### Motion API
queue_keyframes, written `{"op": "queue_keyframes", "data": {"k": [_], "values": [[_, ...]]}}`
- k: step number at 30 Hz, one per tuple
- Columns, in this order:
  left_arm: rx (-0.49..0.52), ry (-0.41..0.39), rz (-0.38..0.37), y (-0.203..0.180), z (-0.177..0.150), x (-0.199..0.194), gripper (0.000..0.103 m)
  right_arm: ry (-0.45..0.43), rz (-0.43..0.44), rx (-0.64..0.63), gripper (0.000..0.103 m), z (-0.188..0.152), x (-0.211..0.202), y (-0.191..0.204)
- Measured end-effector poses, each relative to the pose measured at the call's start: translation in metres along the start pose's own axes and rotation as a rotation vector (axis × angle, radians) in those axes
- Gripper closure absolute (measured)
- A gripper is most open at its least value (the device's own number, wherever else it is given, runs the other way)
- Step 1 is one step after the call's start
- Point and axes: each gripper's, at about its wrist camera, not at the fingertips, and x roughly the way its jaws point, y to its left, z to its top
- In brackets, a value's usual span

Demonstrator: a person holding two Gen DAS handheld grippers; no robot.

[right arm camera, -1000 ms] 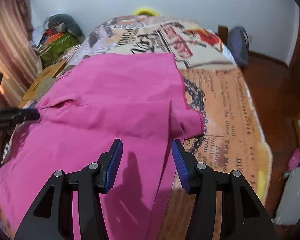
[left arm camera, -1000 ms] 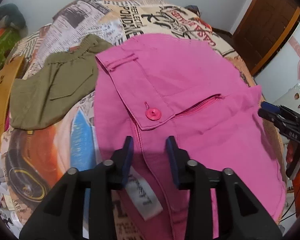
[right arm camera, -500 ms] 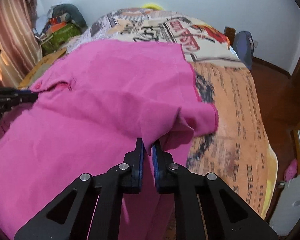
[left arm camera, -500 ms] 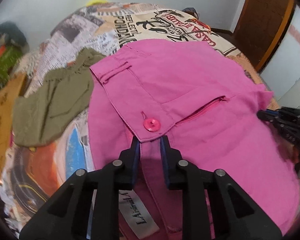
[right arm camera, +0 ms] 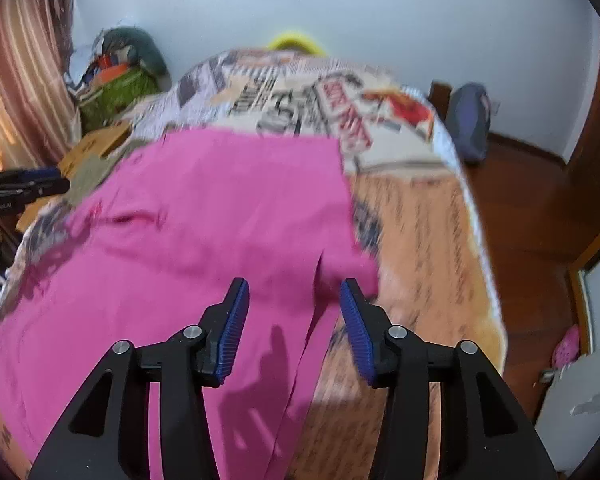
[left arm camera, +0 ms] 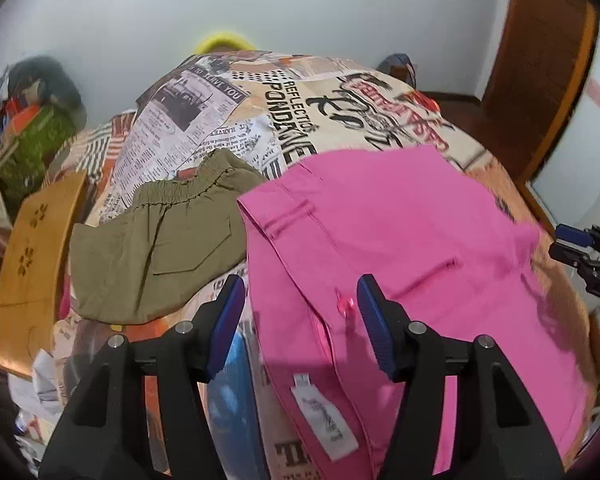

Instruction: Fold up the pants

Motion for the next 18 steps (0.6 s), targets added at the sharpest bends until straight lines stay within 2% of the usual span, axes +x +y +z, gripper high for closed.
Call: {"op": "queue_keyframes", "data": {"k": [5,9,12,16,17,18], "values": [[-0.052,0.054,-0.039,0.010,0.011,0.034,0.045,0.011,0.003,0.036,0.056,0.021,0.032,-0.011],[-0.076,0.134,-0.051,0.014,0.006,0.068,0.045,0.094,0.006,0.074,0.056,0.022,0.072,-0.024],[-0.078,0.139,-0.074,0.015,0.003,0.079,0.046,0.149,0.017,0.087,0.056,0.018,0.094,-0.030],[-0.052,0.128,-0.087,0.010,0.005,0.082,0.058,0.129,-0.002,0.032,0.056,0.015,0.094,-0.022],[-0.046,0.128,-0.090,0.008,0.005,0.083,0.062,0.122,-0.006,0.019,0.058,0.014,0.093,-0.020],[-0.038,0.122,-0.088,0.005,0.006,0.083,0.066,0.118,-0.005,0.004,0.067,0.013,0.094,-0.018]]}}
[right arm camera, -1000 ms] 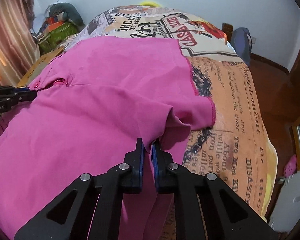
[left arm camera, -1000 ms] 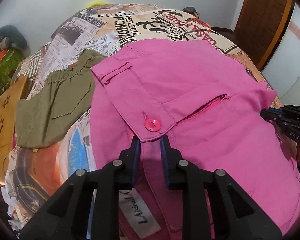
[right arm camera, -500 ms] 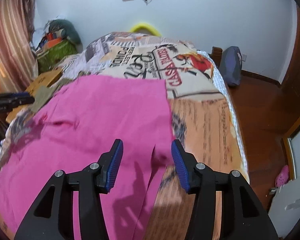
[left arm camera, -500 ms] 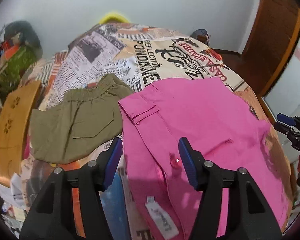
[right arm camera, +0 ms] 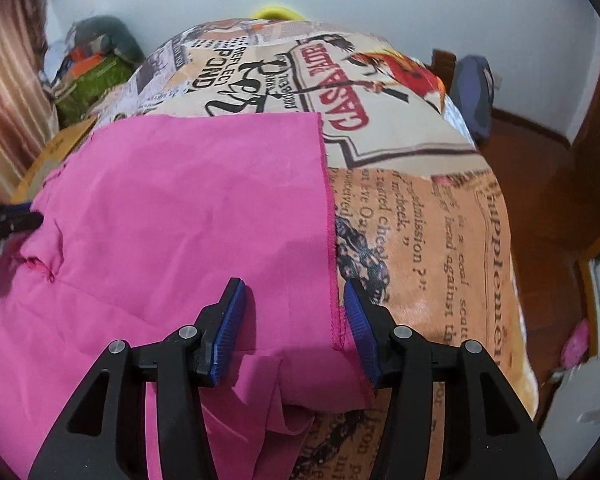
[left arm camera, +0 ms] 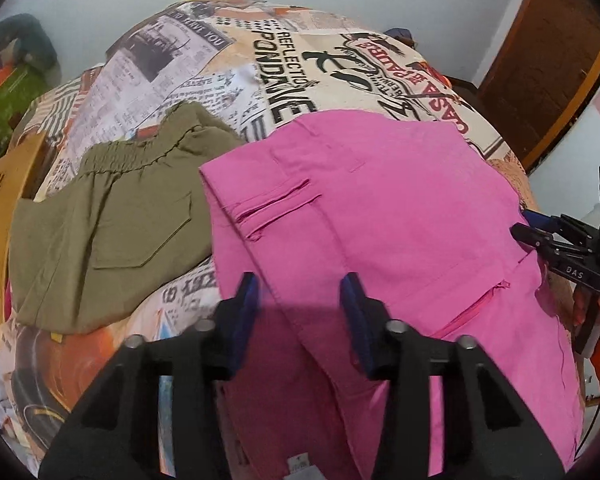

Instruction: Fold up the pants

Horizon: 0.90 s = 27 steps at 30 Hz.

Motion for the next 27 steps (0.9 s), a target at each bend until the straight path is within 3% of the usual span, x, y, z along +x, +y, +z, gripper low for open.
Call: {"op": "queue_keyframes", "data": {"k": [1,4,10,14,17,19,21,23,24,25,27], "values": [[0.003,-0.004,0.004,-0.002,0.001,0.000,0.069,0.004,-0.008,-0.023,0.078,-0.001,0.001,0.003],[0.024,-0.017,0.033,-0.007,0.003,0.002,0.078,-0.003,-0.054,-0.102,0.091,-0.001,0.005,0.012],[0.014,-0.039,0.048,-0.005,-0.002,0.002,0.080,-0.015,-0.180,-0.207,0.095,0.010,0.012,0.017],[0.002,-0.029,0.027,0.000,0.000,0.002,0.080,0.028,-0.153,-0.148,0.094,0.015,0.010,0.011],[0.008,-0.028,0.011,0.003,0.003,-0.007,0.080,0.070,-0.109,-0.102,0.074,0.019,0.000,0.009],[0.000,-0.059,0.018,0.008,0.007,-0.021,0.079,0.033,-0.087,-0.074,0.055,0.021,-0.015,0.007],[-0.015,-0.085,0.027,0.015,0.013,-0.032,0.076,-0.005,-0.064,-0.052,0.051,0.025,-0.027,0.006],[-0.039,-0.105,0.044,0.026,0.022,-0.042,0.060,-0.035,-0.029,-0.029,0.051,0.034,-0.039,0.004],[-0.048,-0.116,0.063,0.031,0.028,-0.046,0.046,-0.051,-0.016,-0.019,0.051,0.039,-0.043,0.004],[-0.054,-0.127,0.081,0.034,0.032,-0.048,0.038,-0.070,-0.008,-0.011,0.051,0.045,-0.047,0.003],[-0.063,-0.143,0.105,0.042,0.042,-0.051,0.037,-0.102,-0.002,-0.006,0.049,0.057,-0.051,0.003]]}}
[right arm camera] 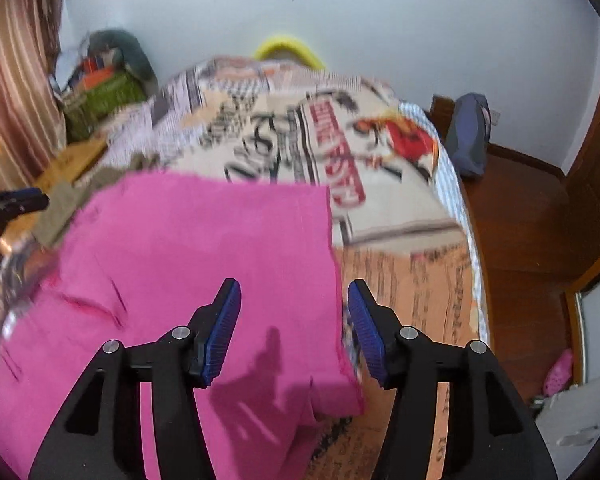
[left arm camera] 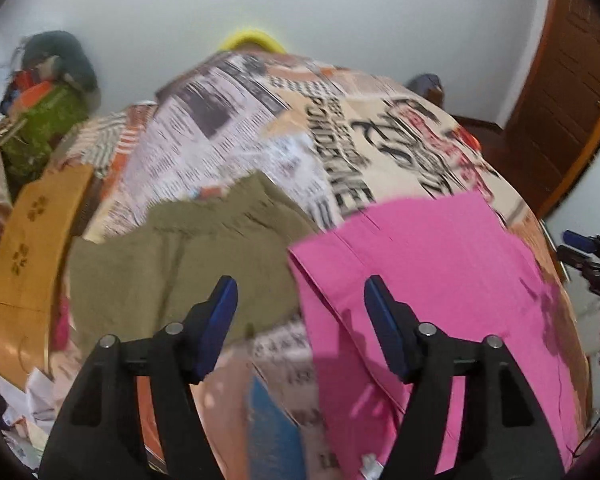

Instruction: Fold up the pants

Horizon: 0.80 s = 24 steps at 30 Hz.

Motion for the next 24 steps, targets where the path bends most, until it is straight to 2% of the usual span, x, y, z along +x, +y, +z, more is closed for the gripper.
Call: {"op": "queue_keyframes", "data": {"k": [3,6,11,17,24], "values": [[-0.004,0.022,-0.004,0.008,0.012,0.012,0.037,-0.048,-0.011,0.007,0.038,0.018,0.003,0.000],[0.005,0.061,-0.016,0.010,0.018,0.035,0.037,-0.062,-0.010,0.024,0.036,0.032,0.016,-0.004],[0.033,0.136,-0.078,0.007,0.014,0.081,0.037,-0.017,-0.036,0.040,0.036,0.038,0.056,-0.012],[0.043,0.164,-0.120,0.002,0.008,0.112,0.037,0.048,-0.053,0.016,0.036,0.042,0.101,-0.019],[0.037,0.179,-0.188,0.004,0.010,0.123,0.037,0.138,0.026,-0.007,0.038,0.047,0.144,-0.021]]}}
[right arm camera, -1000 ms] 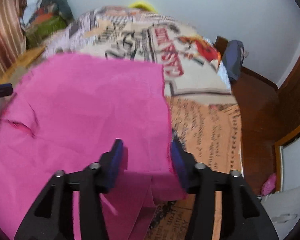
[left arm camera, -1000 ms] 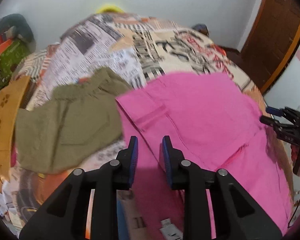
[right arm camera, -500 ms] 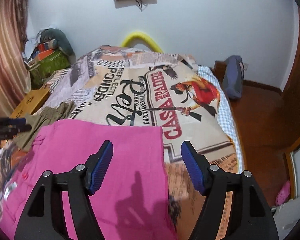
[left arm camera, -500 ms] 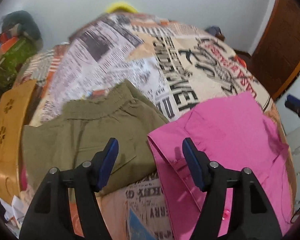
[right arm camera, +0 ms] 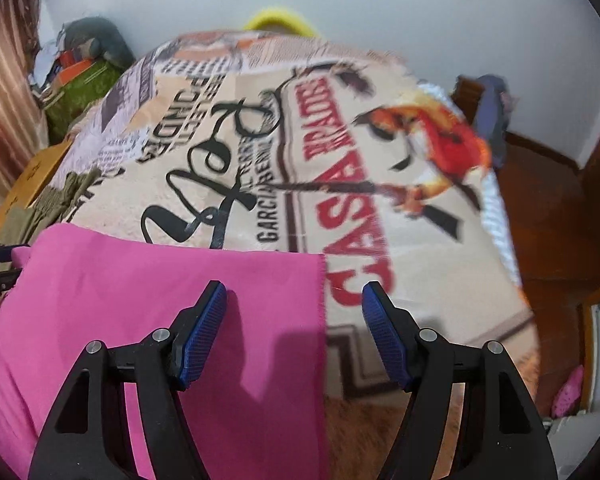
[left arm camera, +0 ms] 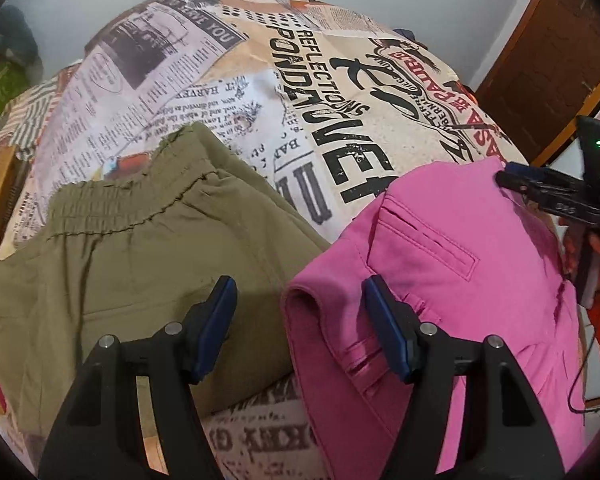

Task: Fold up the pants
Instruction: 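Close the right tool on the pants leg edge while the left tool grasps the waistband, then lift the pants with both tools and fold them over toward the other half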

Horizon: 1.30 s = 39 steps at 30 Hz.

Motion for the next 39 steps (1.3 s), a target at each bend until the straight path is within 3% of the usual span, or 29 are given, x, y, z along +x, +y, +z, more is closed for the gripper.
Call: {"op": "queue_keyframes", "data": {"k": [3,6,10,12,16,21,29,39], "values": [[-0.027,-0.005,-0.031,0.004,0.000,0.002,0.040,-0.011,-0.016,-0.036,0.043,0.002,0.004,0.005],[-0.007,-0.023,-0.052,-0.003,-0.001,0.000,0.056,-0.011,-0.007,-0.059,0.061,0.004,0.005,0.009],[0.057,-0.046,0.008,-0.020,-0.001,-0.004,0.070,-0.017,-0.004,-0.063,0.090,0.004,0.005,0.012],[0.096,-0.048,0.056,-0.028,0.000,-0.005,0.074,-0.027,-0.024,-0.071,0.095,0.004,0.005,0.017],[0.120,-0.055,0.131,-0.037,0.003,-0.010,0.094,-0.051,-0.066,-0.086,0.098,0.003,-0.004,0.024],[0.153,-0.096,0.180,-0.045,0.009,-0.028,0.096,-0.118,-0.074,-0.056,0.099,0.011,-0.036,0.021],[0.113,-0.156,0.162,-0.054,0.018,-0.074,0.096,-0.209,-0.053,-0.014,0.099,0.022,-0.099,0.023],[0.150,-0.232,0.139,-0.090,-0.003,-0.147,0.096,-0.283,-0.020,0.012,0.099,0.001,-0.169,0.037]]}}
